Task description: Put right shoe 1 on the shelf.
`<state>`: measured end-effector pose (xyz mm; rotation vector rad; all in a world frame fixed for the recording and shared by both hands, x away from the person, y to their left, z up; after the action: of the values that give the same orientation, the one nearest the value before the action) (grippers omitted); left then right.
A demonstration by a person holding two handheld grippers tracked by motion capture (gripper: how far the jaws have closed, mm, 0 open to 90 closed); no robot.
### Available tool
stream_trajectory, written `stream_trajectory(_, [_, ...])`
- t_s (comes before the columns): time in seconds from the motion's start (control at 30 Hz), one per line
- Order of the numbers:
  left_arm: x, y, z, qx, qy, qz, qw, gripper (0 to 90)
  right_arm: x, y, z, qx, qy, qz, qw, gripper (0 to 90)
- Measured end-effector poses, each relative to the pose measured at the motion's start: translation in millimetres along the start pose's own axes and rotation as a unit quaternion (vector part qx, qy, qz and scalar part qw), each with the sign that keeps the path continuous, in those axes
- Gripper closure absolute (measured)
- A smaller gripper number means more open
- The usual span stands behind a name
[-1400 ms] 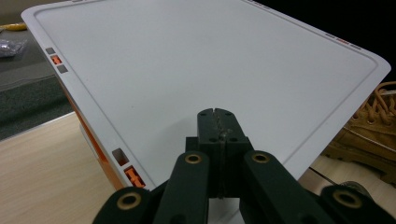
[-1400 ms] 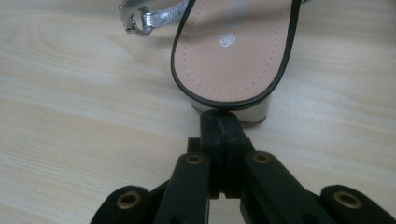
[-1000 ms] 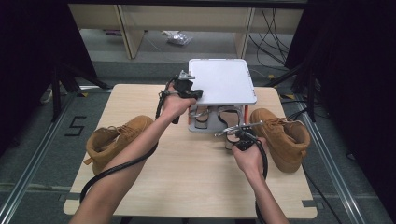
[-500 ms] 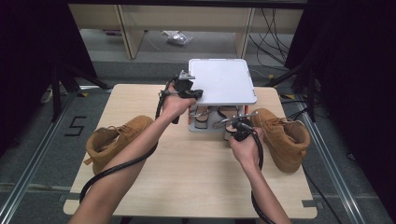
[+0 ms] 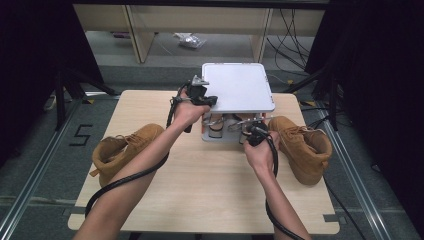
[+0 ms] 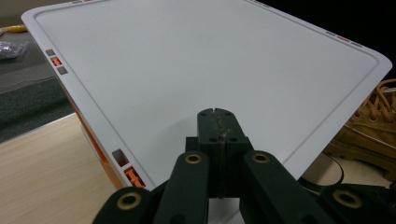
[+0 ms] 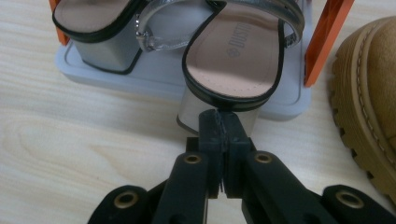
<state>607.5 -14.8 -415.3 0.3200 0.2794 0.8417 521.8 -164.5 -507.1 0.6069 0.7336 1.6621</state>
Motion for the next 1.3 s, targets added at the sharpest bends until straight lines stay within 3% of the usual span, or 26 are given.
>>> stream_trajectory(0.1, [0.4, 0.8, -0.7, 0.006, -0.006, -0.001, 1.0, 89.9, -1.4, -3.2, 3.8, -0.007, 0.012, 0.0, 0.9999, 89.7])
stream_trajectory(0.17, [-0.5, 0.0, -0.1, 0.001, -0.001, 0.0, 1.0, 89.9, -0.1, -3.5, 3.8, -0.003, 0.002, -0.004, 1.0, 89.8])
stream_trajectory(0.2, [-0.5, 0.0, -0.1, 0.002, -0.001, -0.001, 1.0, 89.9, -1.7, -5.7, 5.6, -0.013, 0.013, -0.003, 0.9998, 89.8])
stream_trajectory(0.4, [-1.0, 0.2, -0.1, 0.002, -0.001, -0.001, 1.0, 89.9, -2.9, -8.1, 6.1, -0.015, 0.006, -0.008, 0.9998, 89.7])
stream_trajectory(0.5, [-1.1, 0.2, -0.1, 0.002, -0.001, -0.001, 1.0, 89.9, -4.5, -9.1, 6.6, -0.015, 0.015, -0.012, 0.9997, 89.6])
stream_trajectory(0.7, [-1.0, 0.2, -0.1, 0.004, -0.001, -0.002, 1.0, 89.9, 1.3, -13.3, 2.0, -0.008, 0.011, -0.013, 0.9998, 88.9])
stream_trajectory(0.83, [-1.2, 0.3, -0.2, 0.004, -0.004, 0.0, 1.0, 90.0, -1.2, -17.3, 4.2, -0.022, 0.021, -0.016, 0.9994, 88.9])
stream_trajectory(1.3, [-1.2, 0.3, -0.2, 0.004, 0.0, -0.006, 1.0, 90.0, 2.4, -32.7, 12.2, -0.029, 0.031, -0.015, 0.999, 88.9])
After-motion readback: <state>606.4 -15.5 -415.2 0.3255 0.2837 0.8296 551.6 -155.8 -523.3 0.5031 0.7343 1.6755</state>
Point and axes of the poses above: each handheld gripper's, and its own axes: y roughly backward along the jaws, z roughly out of its top, x roughly to its left, the point moved 9 cm from there along -y, roughly forward along the jaws, and after that the axes turned 5 degrees about -x, right-handed, at the moved point
